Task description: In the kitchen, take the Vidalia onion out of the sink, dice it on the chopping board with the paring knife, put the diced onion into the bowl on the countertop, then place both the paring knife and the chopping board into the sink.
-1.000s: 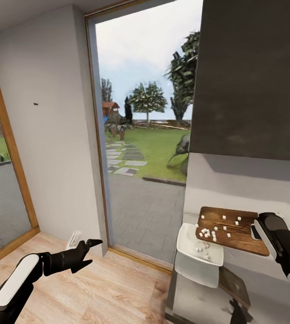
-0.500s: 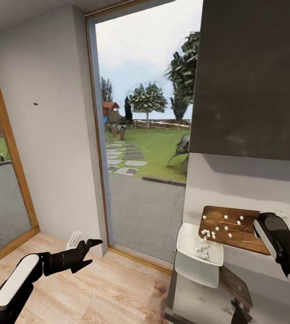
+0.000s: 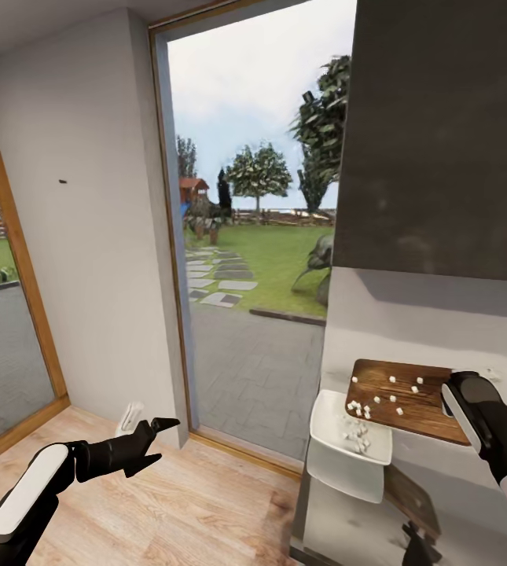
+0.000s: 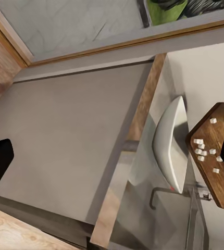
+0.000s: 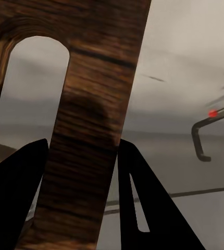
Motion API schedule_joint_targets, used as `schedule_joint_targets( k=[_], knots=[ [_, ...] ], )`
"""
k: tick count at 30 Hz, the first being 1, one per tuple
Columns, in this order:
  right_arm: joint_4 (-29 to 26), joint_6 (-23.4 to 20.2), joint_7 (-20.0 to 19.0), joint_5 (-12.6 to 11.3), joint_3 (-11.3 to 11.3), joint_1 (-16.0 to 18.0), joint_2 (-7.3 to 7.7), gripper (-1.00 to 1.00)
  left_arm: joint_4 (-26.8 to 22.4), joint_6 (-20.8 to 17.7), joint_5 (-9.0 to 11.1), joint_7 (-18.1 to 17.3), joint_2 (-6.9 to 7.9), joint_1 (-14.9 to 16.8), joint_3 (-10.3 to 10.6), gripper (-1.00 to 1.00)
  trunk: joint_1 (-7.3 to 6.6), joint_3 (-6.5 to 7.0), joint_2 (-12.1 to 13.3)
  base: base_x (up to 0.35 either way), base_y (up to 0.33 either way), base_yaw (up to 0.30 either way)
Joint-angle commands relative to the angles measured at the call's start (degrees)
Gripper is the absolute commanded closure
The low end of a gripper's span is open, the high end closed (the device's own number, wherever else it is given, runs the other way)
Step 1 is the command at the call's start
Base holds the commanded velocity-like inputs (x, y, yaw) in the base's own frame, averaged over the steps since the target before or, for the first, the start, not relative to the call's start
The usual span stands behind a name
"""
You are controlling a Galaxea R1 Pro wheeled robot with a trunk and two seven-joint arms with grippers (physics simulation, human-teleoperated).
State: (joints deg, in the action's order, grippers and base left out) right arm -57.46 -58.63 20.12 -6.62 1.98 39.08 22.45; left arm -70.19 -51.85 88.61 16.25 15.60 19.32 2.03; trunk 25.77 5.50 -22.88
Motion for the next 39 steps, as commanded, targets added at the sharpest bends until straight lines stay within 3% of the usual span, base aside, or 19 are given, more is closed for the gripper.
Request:
schedule_joint_targets(
  k=[1,39],
  knots=[
    [0.0,-0.2,0.6,-0.6,0.2,0.0,0.06,1.0,0.0,0.0,0.6,0.5,0.04,0.0,0.1,-1.0,0.02,-0.03,-0.1,0.0,0.046,0.0],
    [0.0,1.1,4.6,-0.6,0.3,-0.1,-0.21,1.0,0.0,0.0,0.6,0.5,0.04,0.0,0.1,-1.0,0.02,-0.03,-0.1,0.0,0.002,0.0]
  ],
)
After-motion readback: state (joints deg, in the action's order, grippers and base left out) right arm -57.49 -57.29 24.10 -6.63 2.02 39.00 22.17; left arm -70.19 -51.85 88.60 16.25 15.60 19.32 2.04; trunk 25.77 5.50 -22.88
